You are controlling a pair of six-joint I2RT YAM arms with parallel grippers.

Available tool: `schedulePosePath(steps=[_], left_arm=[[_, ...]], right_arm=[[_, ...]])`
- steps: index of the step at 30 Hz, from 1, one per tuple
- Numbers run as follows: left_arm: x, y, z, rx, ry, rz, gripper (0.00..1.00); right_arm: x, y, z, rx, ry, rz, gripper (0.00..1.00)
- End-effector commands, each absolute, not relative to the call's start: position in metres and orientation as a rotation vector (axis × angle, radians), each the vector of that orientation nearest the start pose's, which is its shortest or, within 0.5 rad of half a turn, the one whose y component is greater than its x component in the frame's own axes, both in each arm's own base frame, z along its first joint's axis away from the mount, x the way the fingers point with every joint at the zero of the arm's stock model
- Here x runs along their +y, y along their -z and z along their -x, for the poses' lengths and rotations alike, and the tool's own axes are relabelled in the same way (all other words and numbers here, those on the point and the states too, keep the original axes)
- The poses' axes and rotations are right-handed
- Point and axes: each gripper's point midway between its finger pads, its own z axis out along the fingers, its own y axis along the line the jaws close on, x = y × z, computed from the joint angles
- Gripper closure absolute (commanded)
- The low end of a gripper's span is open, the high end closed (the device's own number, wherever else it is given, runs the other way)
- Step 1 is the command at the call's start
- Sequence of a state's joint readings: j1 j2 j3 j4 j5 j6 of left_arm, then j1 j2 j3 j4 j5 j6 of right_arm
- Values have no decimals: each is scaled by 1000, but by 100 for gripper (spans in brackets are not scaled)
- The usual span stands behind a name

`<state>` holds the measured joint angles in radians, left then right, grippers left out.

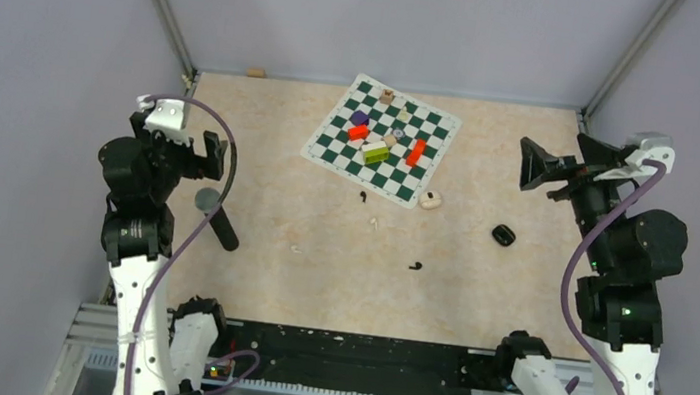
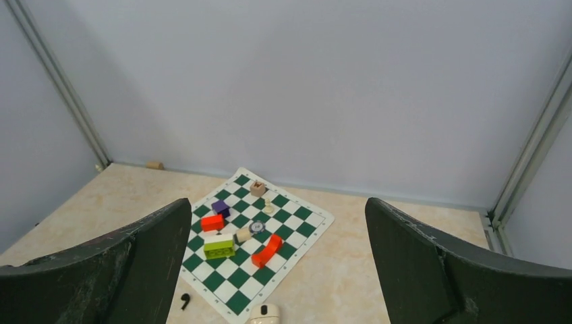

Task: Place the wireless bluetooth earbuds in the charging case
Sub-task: Pick up the charging case at the center of the board.

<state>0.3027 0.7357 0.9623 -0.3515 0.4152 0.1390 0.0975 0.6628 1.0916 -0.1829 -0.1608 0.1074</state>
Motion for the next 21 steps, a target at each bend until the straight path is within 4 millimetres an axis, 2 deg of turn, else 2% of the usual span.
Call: schedulePosePath(steps=[1,7,11,17,21], left_arm=[[17,-338,-292,1662,62,-192,1],[17,-330,-297,1681,71,-207,1],[12,-329,-299,1682,92,-247,1],[18,-326,-310,1701,61,-240,1],[4,-310,-321,1747,15,-310,1]], right_arm=[[68,-458,-252,1297,-328,161,1],[74,-438,-263,1327,-276,274,1],[69,-432,-270,1343,-250,247,1],[60,-422,-285,1371,-211,193,1],[62,-404,-299,1432,-212,203,1]])
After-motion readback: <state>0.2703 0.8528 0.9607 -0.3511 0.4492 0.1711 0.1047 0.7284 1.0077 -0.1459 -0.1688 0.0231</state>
